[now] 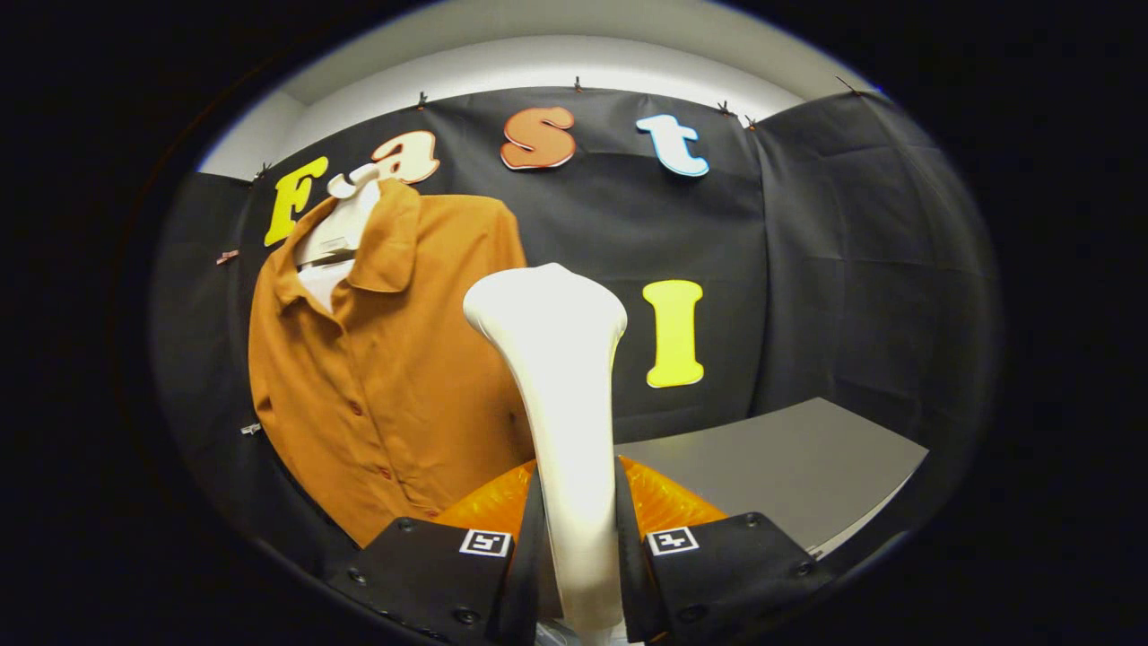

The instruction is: Iron the clothes twice with a garment steamer, once on the left side and once on the right side.

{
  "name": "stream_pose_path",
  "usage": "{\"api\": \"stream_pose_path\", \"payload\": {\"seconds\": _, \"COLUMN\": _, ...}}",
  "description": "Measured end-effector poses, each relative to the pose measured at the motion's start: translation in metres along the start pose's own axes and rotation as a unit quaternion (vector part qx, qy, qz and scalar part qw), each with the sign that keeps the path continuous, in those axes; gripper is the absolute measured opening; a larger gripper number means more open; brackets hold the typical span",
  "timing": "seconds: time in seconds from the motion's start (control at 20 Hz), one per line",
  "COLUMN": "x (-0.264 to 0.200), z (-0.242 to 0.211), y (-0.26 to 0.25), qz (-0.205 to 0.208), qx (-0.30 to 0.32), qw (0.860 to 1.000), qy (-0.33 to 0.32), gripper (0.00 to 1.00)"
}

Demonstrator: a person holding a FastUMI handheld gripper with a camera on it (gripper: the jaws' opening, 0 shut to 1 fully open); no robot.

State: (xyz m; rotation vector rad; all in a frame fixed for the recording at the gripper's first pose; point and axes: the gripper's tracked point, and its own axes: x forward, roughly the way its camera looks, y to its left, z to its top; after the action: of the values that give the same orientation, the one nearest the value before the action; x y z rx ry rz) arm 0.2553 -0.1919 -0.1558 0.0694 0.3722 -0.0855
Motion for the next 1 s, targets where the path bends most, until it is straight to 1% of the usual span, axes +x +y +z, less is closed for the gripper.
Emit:
{"api": "stream_pose_path", "payload": {"seconds": 0.2, "x": 0.000, "z": -0.004, "y": 0.057, "qz": 0.006, "qx": -0.004, "qw": 1.000, "qy": 0.004, "gripper": 0.41}}
{"api": "stream_pose_path", "payload": {"seconds": 0.4, "x": 0.008, "z": -0.015, "y": 0.084, "qz": -0.003, "qx": -0.008, "qw": 1.000, "qy": 0.019, "gripper": 0.40}}
{"api": "stream_pose_path", "payload": {"seconds": 0.7, "x": 0.024, "z": -0.032, "y": 0.089, "qz": -0.032, "qx": -0.027, "qw": 0.998, "qy": 0.041, "gripper": 0.40}}
{"api": "stream_pose_path", "payload": {"seconds": 1.0, "x": 0.047, "z": -0.069, "y": 0.089, "qz": -0.034, "qx": -0.044, "qw": 0.994, "qy": 0.096, "gripper": 0.41}}
